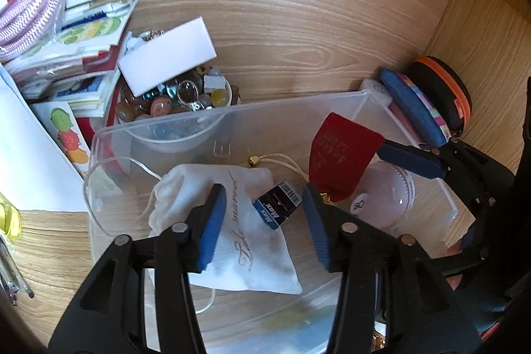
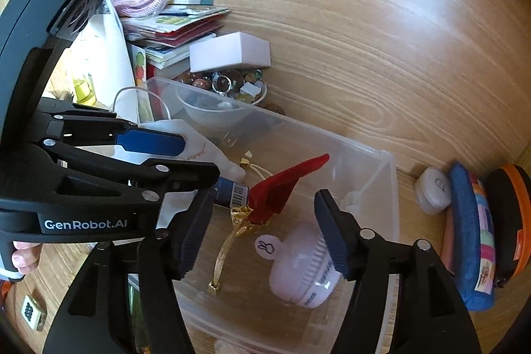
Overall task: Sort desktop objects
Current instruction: 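Open both tools inside the bin, dropping the red pouch and blue box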
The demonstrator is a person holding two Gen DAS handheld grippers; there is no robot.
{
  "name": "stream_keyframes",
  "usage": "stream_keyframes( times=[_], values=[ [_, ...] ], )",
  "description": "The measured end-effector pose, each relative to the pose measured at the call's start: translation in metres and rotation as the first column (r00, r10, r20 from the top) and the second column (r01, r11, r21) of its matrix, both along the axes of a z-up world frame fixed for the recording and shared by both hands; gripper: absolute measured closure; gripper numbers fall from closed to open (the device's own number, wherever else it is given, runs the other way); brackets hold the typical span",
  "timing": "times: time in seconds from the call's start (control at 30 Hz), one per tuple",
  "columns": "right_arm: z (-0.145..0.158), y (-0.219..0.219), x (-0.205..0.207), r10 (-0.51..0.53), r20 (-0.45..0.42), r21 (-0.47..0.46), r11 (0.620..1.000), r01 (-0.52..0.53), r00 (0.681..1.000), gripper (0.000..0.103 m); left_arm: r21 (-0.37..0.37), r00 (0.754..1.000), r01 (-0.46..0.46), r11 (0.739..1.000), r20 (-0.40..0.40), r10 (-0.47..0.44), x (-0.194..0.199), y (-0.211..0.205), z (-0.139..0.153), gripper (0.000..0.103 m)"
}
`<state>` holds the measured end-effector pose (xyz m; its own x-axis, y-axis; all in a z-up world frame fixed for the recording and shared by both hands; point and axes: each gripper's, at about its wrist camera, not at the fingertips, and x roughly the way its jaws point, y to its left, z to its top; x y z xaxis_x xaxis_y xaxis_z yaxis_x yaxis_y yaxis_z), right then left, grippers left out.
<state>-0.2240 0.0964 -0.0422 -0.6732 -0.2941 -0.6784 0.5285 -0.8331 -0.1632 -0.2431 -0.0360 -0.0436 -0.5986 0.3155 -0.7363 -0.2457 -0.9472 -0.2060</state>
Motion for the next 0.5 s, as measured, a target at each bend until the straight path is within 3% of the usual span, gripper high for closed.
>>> stream_keyframes(
  times=[0.23,0.3,0.4,0.5],
  values=[
    [0.015,-0.002,0.011,-0.01,-0.071,0.039,0.999,0.013,0.997,0.038,0.074,0.999,0.02,0.997,-0.041,-0.017,0.007,-0.007,0.016,0.042],
    [0.023,0.002,0.015,-0.035,-0.093,0.042,0.998,0.039,0.995,0.029,0.091,0.999,0.025,0.996,-0.044,-0.021,0.009,-0.007,0.02,0.042],
    [0.032,0.011,0.025,-0.063,-0.105,0.033,0.997,0.067,0.992,0.025,0.033,0.997,0.011,0.999,-0.075,-0.008,0.016,0.0,0.027,0.042],
    [0.039,0.022,0.037,-0.088,-0.123,0.039,0.995,0.094,0.989,0.025,0.021,0.994,0.019,1.0,-0.104,-0.017,0.028,0.004,0.038,0.041]
  ],
)
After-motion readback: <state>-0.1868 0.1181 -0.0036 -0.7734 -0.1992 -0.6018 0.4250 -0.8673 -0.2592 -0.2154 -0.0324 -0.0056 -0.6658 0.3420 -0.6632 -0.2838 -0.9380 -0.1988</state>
